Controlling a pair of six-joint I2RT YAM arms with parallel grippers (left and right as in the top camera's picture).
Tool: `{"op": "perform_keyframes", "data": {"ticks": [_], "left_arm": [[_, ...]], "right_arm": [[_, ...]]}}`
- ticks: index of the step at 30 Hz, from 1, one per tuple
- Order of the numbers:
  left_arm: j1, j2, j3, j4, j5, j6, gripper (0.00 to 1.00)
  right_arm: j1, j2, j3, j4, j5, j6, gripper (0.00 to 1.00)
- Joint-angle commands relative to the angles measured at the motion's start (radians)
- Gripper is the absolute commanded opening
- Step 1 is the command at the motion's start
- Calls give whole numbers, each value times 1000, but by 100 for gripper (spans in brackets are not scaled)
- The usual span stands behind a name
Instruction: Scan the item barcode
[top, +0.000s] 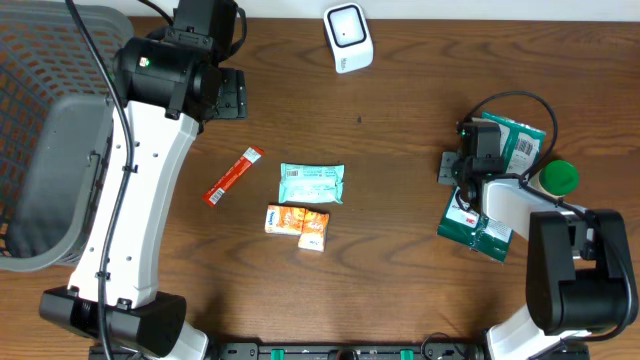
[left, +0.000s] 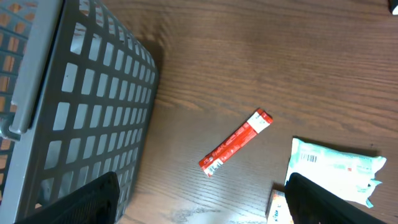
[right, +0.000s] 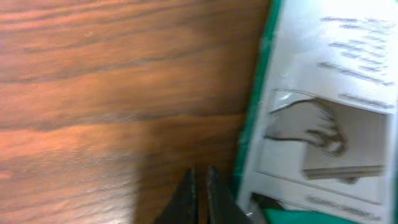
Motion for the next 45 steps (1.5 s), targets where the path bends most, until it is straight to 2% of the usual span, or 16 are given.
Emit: {"op": "perform_keyframes", "data": {"ticks": [1,11,22,26,29,33,36,40,42,45], "left_arm": [[1,10,-5,-4,-10,-13,86],[1,10,-5,-4,-10,-13,86],[1,10,-5,-4,-10,-13,86],[1,10,-5,-4,-10,-13,86],[1,10,-5,-4,-10,-13,86],[1,10,-5,-4,-10,-13,86],[1,10,-5,-4,-10,-13,86],[1,10,-5,-4,-10,-13,86],[1,10,-5,-4,-10,-13,86],[1,10,-5,-4,-10,-13,86]], "right_arm": [[-24,31,-10,-27,151,6,1],[-108,26,-10,-104,281,-35,1],[-191,26,-10,-131,280,-223,1],[-186,26,-7,-121,269,-224,1],[-163,8,4,-131,245,-226,5],[-105,-61,29,-176,47,-225,20],[-56,-137,41,-194,-256,-197,34],[22,-190,41,-132,-657,-61,40],[70,-190,41,-85,-747,6,45],[150,-189,41,-74,-744,22,48]]}}
